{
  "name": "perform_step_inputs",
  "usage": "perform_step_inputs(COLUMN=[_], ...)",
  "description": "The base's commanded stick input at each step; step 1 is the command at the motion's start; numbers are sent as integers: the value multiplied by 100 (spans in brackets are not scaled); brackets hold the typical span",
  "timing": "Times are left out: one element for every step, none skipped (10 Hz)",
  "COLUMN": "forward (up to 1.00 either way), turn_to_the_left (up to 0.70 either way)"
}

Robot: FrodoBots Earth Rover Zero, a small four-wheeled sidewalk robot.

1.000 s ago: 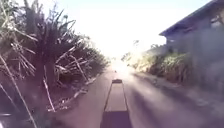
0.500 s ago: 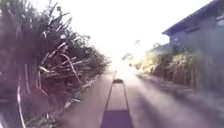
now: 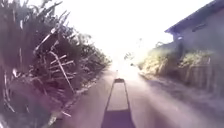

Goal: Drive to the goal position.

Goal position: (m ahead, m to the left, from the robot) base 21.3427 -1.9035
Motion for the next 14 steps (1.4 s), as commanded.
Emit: perform_step_inputs(forward=[85, 85, 85, 85, 85, 85, 85, 85, 85, 85, 85, 85, 85, 85], turn_to_the_left=[-2, -3, -34, -34, 0, 0, 0, 0, 0, 0, 0, 0, 0, 0])
